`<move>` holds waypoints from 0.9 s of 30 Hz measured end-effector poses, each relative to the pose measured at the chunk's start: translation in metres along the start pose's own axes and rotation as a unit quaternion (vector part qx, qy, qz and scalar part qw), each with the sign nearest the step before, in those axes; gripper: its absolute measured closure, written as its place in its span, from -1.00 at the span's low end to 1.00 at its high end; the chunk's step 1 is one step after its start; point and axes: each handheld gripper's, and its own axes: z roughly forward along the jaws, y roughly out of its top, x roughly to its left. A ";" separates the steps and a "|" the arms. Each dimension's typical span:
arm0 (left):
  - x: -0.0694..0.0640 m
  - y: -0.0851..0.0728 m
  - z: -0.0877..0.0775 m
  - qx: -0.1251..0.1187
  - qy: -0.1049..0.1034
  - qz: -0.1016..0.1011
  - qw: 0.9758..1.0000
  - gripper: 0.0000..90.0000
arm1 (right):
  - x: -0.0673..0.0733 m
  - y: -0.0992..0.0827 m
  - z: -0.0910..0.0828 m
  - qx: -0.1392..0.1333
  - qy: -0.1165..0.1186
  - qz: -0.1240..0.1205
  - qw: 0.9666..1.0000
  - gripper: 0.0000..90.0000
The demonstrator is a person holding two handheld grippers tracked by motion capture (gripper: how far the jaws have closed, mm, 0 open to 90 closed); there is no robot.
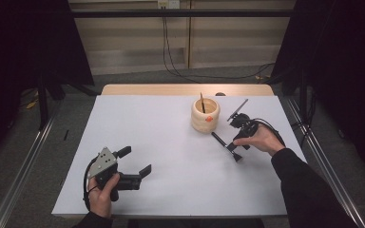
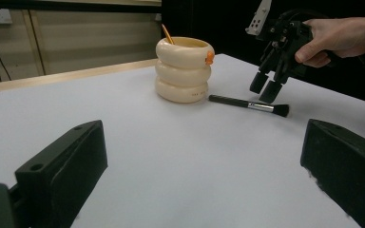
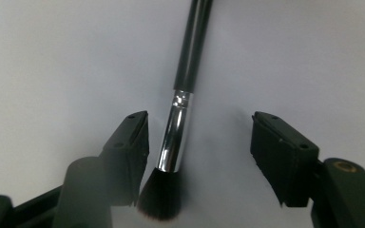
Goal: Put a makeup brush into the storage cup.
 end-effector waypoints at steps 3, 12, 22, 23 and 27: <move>0.000 0.000 0.000 0.004 0.000 0.004 1.000 -0.96 | 0.003 0.001 0.003 0.008 0.008 -0.002 1.000 0.00; 0.001 0.000 0.000 0.005 -0.001 0.005 1.000 -0.96 | 0.005 0.003 0.011 0.038 0.001 -0.008 0.999 0.21; 0.000 -0.001 0.000 0.005 0.000 0.001 1.000 -0.96 | 0.008 0.005 0.014 0.049 -0.014 -0.009 0.999 0.38; 0.001 -0.001 0.000 0.007 0.001 0.004 1.000 -0.96 | 0.009 0.005 0.015 0.045 -0.015 -0.002 0.999 0.42; 0.001 -0.001 0.000 0.002 0.000 -0.001 1.000 -0.96 | 0.008 0.006 0.015 0.050 -0.027 -0.006 0.998 0.60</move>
